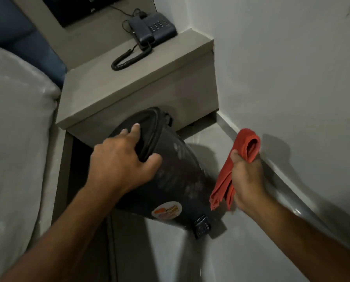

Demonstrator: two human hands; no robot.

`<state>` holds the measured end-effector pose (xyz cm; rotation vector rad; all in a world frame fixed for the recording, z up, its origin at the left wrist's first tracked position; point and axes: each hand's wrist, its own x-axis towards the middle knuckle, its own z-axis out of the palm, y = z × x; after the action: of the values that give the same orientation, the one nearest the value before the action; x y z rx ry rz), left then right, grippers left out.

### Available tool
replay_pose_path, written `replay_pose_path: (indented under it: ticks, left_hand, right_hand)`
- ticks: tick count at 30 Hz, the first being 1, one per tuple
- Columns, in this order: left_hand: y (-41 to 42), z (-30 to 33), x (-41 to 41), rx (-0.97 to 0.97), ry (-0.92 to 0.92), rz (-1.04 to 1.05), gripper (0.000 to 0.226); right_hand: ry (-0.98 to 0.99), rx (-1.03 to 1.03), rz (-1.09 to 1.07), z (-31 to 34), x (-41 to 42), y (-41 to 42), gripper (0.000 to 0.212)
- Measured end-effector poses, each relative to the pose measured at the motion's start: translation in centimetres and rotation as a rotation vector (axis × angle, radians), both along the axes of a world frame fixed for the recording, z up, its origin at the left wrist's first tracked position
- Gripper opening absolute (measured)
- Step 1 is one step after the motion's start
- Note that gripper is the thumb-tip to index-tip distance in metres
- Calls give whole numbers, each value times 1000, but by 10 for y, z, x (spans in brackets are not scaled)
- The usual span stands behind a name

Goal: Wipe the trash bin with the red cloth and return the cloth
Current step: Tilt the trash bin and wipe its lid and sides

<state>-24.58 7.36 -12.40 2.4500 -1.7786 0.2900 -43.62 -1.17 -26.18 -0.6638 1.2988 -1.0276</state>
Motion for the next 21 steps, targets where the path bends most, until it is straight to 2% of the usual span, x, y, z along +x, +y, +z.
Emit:
replay_pose_path:
  ticks: [6, 9, 10, 12, 14, 15, 18, 21]
  left_hand:
    - [10, -9, 14, -148, 355, 114, 91]
    - [7, -15, 15, -196, 538, 169, 96]
    - [6, -15, 14, -195, 560, 181, 97]
    - [3, -14, 12, -190, 573, 182, 97]
    - [1, -12, 10, -182, 567, 177, 99]
    - [-1, -12, 8, -169, 545, 183, 102]
    - [-1, -13, 10, -153, 484, 196, 101]
    - [6, -15, 18, -183, 541, 166, 93]
  right_hand:
    - [18, -133, 87, 8, 2, 7, 49]
    - [67, -246, 187, 19, 6, 16, 40]
    - [111, -316, 226, 25, 10, 30, 48]
    - [303, -589, 333, 33, 30, 64, 77]
    - [600, -905, 399, 33, 67, 95, 84]
    - [641, -922, 433, 32, 87, 106, 92]
    - [705, -720, 381, 34, 132, 105, 110]
    - [642, -664, 274, 2, 126, 96, 94]
